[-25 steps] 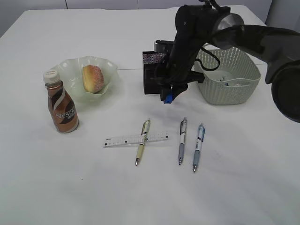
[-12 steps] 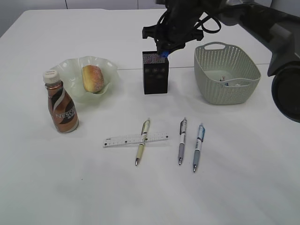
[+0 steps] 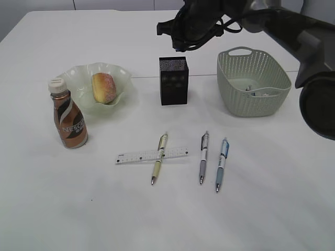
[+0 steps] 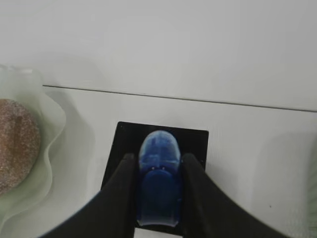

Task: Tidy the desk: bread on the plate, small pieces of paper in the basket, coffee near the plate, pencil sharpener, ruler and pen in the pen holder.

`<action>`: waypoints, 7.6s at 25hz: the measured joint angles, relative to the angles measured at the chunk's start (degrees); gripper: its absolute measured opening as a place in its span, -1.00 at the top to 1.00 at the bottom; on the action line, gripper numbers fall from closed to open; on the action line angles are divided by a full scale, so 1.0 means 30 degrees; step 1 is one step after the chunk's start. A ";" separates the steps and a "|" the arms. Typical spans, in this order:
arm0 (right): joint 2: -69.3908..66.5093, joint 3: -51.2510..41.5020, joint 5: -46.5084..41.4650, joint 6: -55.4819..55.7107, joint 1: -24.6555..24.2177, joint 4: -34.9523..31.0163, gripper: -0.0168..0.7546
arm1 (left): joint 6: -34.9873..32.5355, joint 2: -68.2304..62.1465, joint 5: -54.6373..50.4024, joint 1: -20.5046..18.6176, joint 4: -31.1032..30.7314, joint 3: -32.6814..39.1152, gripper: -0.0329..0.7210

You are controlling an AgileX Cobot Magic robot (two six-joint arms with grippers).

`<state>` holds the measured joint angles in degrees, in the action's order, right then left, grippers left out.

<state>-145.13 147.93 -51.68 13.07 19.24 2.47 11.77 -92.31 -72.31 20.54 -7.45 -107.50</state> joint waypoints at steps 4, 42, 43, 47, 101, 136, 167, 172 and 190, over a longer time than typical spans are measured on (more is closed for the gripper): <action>-0.0670 0.0000 0.0359 0.0000 0.0000 0.0043 0.47 | 0.0000 0.0000 0.0000 0.0000 0.0000 0.0000 0.24; -0.2068 -0.0042 0.2792 -0.0293 0.0000 0.0305 -0.17 | -0.0032 0.0000 0.0000 0.0000 -0.0498 0.0000 0.28; -0.2068 -0.0042 0.2792 -0.0293 0.0000 0.0305 -0.18 | -0.0032 0.0000 0.0000 0.0000 -0.0517 0.0000 0.28; -0.1977 -0.0042 0.2380 -0.0293 0.0000 0.0305 -0.20 | -0.0032 0.0000 0.0000 0.0000 -0.0681 0.0000 0.27; 1.8359 -1.7257 -0.6831 -0.1908 0.0000 -0.0484 -0.20 | -1.0521 -0.0387 0.0322 0.5461 0.3302 0.6464 0.13; 1.9313 -1.8703 -0.6837 -0.2873 0.0000 0.1464 -0.20 | -1.5656 -0.7510 0.8944 0.5461 0.2011 0.7563 -0.41; 1.7535 -1.8906 -0.6730 -0.2770 -0.4841 -0.0418 -0.20 | -2.5424 -0.7122 0.4186 0.2144 0.8035 0.4808 -0.36; 1.6860 -1.8906 -0.6722 -0.2854 -0.4841 -0.0823 -0.20 | -2.5500 -0.8799 0.3403 0.2144 0.8400 0.3169 -0.36; 1.6693 -1.8906 -0.6688 -0.2931 -0.4841 -0.0962 -0.20 | -2.5648 -1.0760 0.1166 0.2144 0.8853 0.2284 -0.36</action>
<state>-95.05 91.22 -71.75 4.28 4.71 -0.42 -65.17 -124.59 -68.81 26.97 19.11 -100.65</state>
